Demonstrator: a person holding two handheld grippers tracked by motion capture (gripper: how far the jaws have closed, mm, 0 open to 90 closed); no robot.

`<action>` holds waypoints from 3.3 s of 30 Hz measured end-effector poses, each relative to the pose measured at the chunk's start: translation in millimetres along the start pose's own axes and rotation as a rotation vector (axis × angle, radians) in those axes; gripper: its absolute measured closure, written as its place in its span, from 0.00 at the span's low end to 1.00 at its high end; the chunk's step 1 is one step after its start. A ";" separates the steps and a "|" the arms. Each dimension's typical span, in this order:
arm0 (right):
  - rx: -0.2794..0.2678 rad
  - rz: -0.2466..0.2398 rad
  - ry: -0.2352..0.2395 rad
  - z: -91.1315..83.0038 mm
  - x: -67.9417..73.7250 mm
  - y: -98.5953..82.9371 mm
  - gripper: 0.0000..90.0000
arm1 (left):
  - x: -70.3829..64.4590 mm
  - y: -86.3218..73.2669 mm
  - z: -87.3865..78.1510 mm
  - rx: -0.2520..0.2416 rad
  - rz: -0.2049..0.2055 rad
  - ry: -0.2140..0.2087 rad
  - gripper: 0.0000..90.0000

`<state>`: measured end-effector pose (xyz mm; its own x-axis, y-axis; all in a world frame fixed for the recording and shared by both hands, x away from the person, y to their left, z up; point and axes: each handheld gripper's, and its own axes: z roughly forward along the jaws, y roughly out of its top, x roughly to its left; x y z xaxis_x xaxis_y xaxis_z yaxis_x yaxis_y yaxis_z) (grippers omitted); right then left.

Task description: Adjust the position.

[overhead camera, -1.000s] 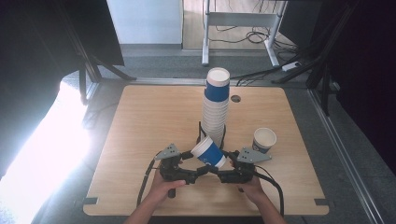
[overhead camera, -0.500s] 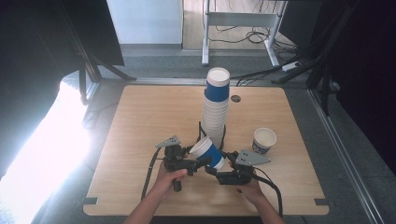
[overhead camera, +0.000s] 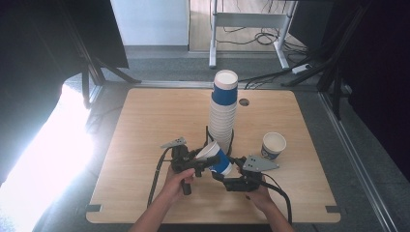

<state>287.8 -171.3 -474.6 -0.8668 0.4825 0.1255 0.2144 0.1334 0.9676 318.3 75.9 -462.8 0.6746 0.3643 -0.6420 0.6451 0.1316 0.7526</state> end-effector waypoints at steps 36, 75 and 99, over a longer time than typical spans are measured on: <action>0.045 0.058 0.017 2.9 -5.3 3.1 0.22 | -7.4 2.7 -8.9 -0.032 0.120 0.068 0.17; 0.195 -0.012 0.032 -0.3 10.4 -9.4 0.14 | -53.7 -12.6 0.2 0.268 0.765 0.380 0.17; 0.161 -0.094 0.009 13.7 18.4 -4.8 0.28 | -57.1 -16.8 4.6 0.269 0.768 0.291 0.14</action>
<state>277.0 -151.1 -480.0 -0.8902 0.4538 0.0391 0.2011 0.3145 0.9277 270.6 48.6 -439.4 0.8635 0.4895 0.1212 0.1359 -0.4572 0.8789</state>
